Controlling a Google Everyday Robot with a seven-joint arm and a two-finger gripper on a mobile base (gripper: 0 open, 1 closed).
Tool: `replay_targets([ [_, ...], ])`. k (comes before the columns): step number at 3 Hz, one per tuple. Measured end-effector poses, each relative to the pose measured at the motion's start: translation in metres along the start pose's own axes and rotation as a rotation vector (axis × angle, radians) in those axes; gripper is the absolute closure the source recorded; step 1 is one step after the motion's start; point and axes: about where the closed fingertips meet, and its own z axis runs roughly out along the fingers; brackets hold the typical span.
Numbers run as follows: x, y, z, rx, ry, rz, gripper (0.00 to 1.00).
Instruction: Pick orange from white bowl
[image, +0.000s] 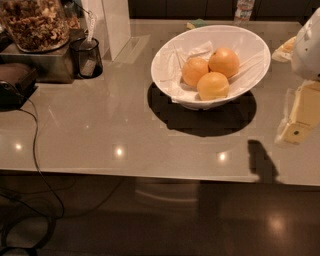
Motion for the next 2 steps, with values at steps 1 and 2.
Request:
replay_targets([
  [1,0.0,-0.0001,0.0,0.0,0.0,0.0,0.0],
  [2,-0.0018,-0.0043,-0.0034,0.006,-0.033,0.001,0.0],
])
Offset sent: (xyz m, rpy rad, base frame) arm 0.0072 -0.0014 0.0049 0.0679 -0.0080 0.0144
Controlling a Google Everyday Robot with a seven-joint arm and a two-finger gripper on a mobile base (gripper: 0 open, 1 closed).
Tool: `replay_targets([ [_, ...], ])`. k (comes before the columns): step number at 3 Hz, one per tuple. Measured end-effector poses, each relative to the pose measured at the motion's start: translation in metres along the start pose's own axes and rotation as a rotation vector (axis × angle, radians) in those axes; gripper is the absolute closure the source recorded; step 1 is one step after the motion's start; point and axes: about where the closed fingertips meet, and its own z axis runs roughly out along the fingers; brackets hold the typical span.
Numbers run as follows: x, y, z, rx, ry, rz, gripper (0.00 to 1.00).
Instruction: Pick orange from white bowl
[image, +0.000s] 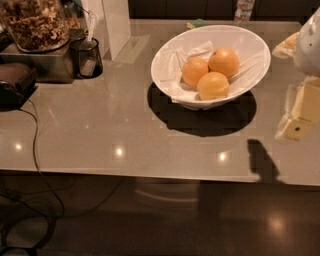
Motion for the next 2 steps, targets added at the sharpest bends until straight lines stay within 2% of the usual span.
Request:
replay_targets([
  [1,-0.017,-0.029,0.005,-0.015,-0.062,-0.06,0.0],
  [2,-0.056,-0.068,0.016,-0.057,-0.157,-0.16,0.0],
])
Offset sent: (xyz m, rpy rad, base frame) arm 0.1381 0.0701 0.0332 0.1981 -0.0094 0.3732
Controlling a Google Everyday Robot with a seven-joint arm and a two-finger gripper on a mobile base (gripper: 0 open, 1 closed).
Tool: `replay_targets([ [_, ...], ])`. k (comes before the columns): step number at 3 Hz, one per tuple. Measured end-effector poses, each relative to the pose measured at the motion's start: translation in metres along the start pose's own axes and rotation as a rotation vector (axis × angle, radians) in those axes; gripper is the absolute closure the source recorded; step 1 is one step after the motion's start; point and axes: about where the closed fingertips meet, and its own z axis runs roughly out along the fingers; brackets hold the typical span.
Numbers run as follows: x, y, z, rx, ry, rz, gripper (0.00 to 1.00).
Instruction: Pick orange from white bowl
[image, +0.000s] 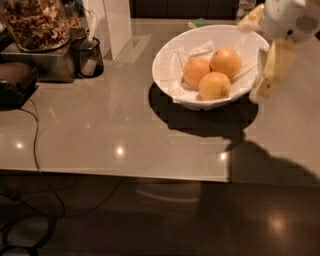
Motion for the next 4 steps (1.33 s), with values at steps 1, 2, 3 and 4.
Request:
replay_targets([
  [1,-0.033,-0.04,0.014,-0.016,-0.087,-0.076,0.0],
  [2,-0.038,-0.051,0.008,0.023,-0.104,-0.078,0.0],
  [3,-0.035,-0.059,0.022,-0.007,-0.104,-0.096,0.0],
  [4,-0.027,-0.083,0.041,-0.034,-0.083,-0.108,0.0],
])
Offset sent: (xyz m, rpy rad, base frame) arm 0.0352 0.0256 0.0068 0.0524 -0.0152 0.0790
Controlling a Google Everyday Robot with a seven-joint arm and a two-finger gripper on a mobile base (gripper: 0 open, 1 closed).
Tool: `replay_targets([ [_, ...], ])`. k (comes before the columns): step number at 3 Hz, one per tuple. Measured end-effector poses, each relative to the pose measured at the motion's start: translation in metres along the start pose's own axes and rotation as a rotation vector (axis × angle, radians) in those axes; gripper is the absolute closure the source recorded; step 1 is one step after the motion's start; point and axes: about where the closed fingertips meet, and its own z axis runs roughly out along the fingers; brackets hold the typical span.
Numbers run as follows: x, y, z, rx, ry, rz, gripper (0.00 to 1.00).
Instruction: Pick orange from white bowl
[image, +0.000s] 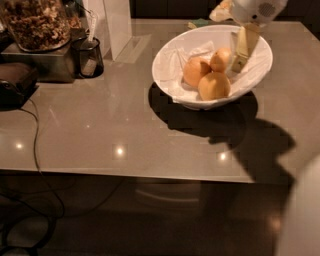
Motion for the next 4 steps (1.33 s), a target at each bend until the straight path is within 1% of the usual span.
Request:
replay_targets([
  [1,0.016,-0.025,0.018,-0.001,0.012,0.012,0.0],
  [2,0.013,-0.037,0.02,0.036,0.002,0.013,0.19],
  [3,0.013,-0.037,0.02,0.036,0.002,0.013,0.42],
  [4,0.014,-0.044,0.026,0.051,-0.009,0.018,0.63],
])
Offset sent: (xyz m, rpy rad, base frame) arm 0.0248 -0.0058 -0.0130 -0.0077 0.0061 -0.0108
